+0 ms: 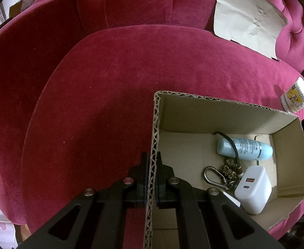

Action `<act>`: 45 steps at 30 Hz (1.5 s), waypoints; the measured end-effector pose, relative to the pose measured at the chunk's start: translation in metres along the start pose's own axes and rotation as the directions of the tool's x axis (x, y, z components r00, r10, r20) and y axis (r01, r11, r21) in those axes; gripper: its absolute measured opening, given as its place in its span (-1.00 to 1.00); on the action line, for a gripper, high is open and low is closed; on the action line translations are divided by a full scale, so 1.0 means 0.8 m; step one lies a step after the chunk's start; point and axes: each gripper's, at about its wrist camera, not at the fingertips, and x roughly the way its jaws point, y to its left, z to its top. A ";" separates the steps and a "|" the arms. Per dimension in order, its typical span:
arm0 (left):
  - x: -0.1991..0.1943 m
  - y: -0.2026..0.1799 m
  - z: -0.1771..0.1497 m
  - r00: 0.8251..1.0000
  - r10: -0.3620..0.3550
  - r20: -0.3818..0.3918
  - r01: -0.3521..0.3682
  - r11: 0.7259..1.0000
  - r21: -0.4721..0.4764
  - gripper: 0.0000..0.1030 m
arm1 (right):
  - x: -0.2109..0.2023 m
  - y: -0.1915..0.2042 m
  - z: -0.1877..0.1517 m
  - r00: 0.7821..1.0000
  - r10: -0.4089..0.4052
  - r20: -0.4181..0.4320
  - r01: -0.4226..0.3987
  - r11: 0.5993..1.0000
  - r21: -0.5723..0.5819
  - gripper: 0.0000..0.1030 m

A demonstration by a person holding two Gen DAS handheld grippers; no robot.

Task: Organize rigid objects
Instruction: 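Close the right gripper on the black round cap, then lift the black cap with the right gripper and carry it into the box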

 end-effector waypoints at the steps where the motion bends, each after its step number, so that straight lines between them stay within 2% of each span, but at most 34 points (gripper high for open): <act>1: 0.000 0.000 0.000 1.000 0.001 0.000 -0.001 1.000 0.001 -0.92 | -0.003 0.002 0.000 1.000 0.000 0.004 0.000 1.000 -0.002 -0.21; 14: 0.000 0.000 0.001 1.000 0.000 0.002 0.000 1.000 0.002 -0.92 | -0.044 0.031 0.012 0.998 0.024 0.056 -0.022 0.999 -0.034 -0.21; 23: 0.000 0.000 0.000 1.000 -0.002 0.003 0.002 1.000 0.004 -0.92 | -0.055 0.066 0.020 0.994 0.074 0.080 -0.068 0.995 -0.070 -0.21; 45: -0.001 0.002 -0.001 1.000 -0.011 0.005 0.011 1.000 -0.001 -0.92 | -0.027 0.154 0.019 0.984 0.171 0.045 -0.164 0.978 -0.131 -0.21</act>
